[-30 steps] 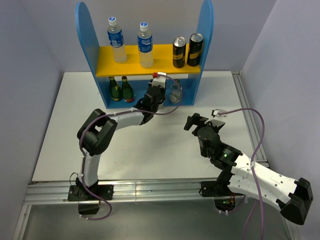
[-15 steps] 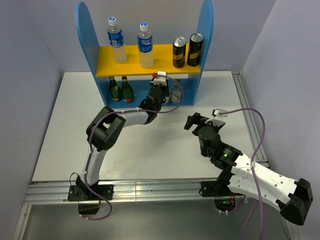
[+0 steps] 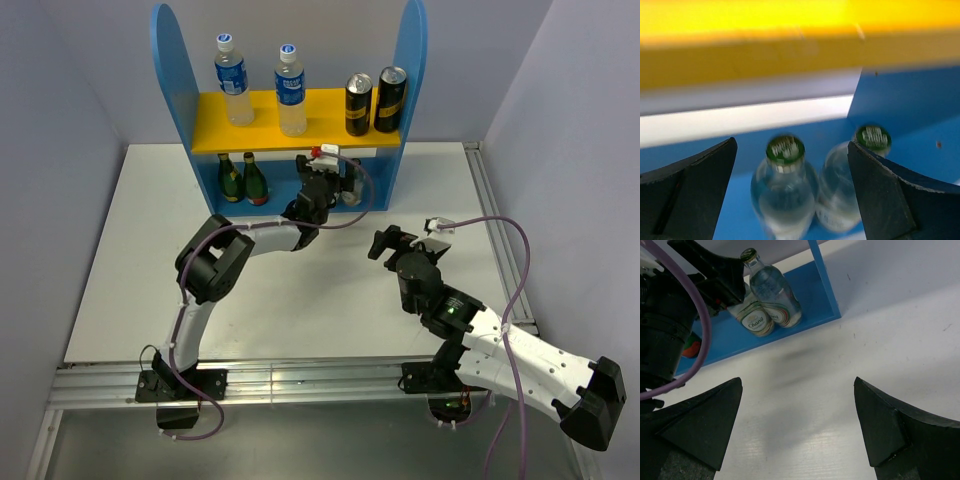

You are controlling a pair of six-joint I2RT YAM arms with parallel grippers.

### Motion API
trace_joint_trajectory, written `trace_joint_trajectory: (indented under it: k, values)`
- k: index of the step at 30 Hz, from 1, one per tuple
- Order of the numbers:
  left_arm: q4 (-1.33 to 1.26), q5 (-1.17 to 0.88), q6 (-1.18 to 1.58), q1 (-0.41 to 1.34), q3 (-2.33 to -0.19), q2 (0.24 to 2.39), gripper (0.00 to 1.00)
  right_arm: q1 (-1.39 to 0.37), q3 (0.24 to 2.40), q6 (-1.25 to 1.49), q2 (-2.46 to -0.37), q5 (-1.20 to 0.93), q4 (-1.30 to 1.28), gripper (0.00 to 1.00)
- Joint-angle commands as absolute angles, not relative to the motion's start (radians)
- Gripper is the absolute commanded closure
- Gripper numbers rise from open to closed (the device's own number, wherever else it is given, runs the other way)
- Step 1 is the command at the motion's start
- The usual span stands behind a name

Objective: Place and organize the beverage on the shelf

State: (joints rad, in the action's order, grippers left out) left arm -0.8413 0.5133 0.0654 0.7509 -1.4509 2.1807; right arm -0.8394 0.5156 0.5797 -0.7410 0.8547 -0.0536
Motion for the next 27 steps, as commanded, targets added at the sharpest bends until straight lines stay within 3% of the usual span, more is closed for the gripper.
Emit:
trace_joint_trajectory:
  k: [1, 12, 17, 22, 24, 27]
  values:
    - [-0.856, 0.549, 0.025, 0.795, -1.41, 2.083, 0.01, -0.833, 0.506, 0.592, -0.738, 0.879, -0.025, 0.0]
    - [-0.74, 0.862, -0.034, 0.92, -1.114, 1.775, 0.01, -0.833, 0.485, 0.592, -0.756, 0.882, -0.015, 0.01]
    - [-0.245, 0.962, 0.36, 0.991, -1.011, 1.476, 0.04, -0.851, 0.523, 0.6, -0.71, 0.838, -0.064, 0.04]
    - [0.329, 1.035, 0.636, 1.138, -0.983, 1.121, 0.02, -0.943, 0.753, 0.597, -0.597, 0.831, -0.299, 0.0]
    - [0.523, 1.071, 0.684, 1.184, -1.055, 1.004, 0.01, -0.968, 0.869, 0.551, -0.565, 0.784, -0.354, 0.0]
    - [0.575, 1.106, 0.631, 1.242, -1.123, 0.861, 0.01, -0.968, 1.011, 0.461, -0.564, 0.665, -0.386, 0.0]
